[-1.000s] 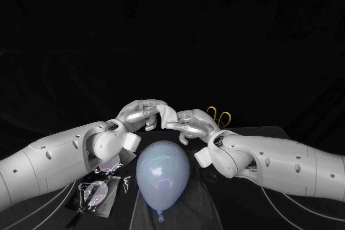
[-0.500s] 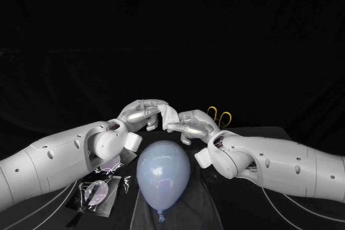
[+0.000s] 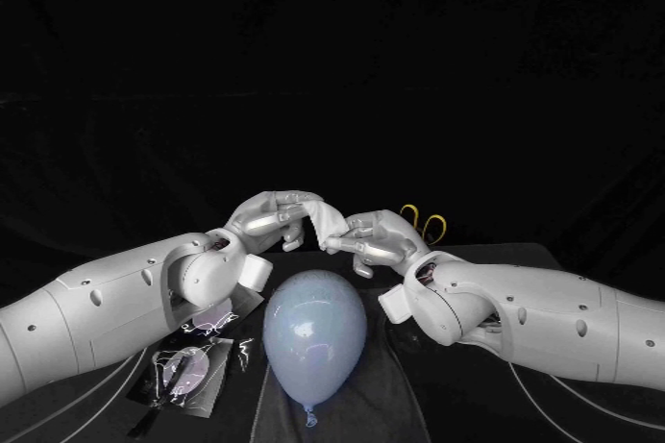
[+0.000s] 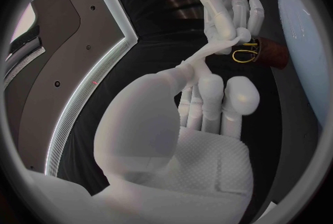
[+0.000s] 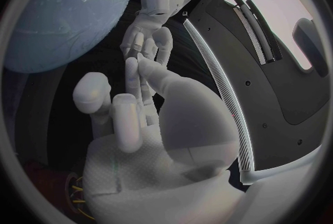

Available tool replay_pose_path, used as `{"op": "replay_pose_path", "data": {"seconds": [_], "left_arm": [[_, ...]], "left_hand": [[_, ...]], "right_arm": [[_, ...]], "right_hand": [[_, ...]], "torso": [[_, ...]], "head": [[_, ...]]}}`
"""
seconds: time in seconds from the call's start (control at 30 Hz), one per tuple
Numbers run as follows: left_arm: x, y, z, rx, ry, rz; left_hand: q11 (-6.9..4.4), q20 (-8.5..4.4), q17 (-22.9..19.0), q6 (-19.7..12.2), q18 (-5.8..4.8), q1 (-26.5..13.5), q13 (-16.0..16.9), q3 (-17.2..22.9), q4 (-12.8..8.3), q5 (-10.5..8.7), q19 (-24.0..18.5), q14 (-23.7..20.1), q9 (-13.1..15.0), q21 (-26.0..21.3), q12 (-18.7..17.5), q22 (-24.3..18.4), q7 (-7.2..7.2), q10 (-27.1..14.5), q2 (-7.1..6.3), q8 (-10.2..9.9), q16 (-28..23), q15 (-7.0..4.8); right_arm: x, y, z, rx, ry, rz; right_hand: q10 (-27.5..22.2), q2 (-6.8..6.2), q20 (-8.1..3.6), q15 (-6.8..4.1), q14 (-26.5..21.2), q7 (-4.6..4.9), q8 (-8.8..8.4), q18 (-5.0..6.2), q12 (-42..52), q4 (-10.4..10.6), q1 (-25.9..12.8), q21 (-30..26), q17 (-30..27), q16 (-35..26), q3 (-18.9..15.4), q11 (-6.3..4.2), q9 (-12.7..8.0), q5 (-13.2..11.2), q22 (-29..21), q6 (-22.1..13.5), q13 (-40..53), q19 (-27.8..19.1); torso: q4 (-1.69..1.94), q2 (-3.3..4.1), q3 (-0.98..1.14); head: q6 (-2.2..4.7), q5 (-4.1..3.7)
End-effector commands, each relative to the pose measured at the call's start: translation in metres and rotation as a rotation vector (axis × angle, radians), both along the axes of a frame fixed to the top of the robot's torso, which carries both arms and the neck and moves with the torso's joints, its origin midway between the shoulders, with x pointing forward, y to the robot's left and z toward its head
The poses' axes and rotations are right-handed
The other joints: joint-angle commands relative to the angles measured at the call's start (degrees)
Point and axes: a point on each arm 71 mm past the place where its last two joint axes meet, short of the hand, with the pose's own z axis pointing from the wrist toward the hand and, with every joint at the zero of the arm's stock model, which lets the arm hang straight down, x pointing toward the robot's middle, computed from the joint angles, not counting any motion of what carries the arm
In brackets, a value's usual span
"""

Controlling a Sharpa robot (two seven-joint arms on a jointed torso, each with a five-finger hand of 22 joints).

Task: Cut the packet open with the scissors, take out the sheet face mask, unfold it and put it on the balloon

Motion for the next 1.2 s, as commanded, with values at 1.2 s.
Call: {"op": "replay_pose_path", "data": {"seconds": [1.2], "left_arm": [[0.018,0.042,-0.008,0.327,-0.112,0.099]], "left_hand": [[4.53,5.08,-9.44,-9.06,5.30,-4.39,3.50,-2.19,-7.91,0.18,-20.12,-14.20,-6.94,-11.18,14.42,-17.68,3.96,-18.79,1.32,-4.12,1.07,4.60]], "right_arm": [[0.002,-0.024,0.003,0.019,0.041,-0.026]], "right_hand": [[1.71,0.40,-0.33,-0.74,2.14,-0.68,0.93,-0.64,0.04,-0.40,-0.60,1.47,0.67,0.59,1.63,-0.79,0.55,0.06,0.95,0.05,0.29,1.17]], "torso": [[-0.02,0.05,-0.05]], "head": [[0.29,-0.69]]}}
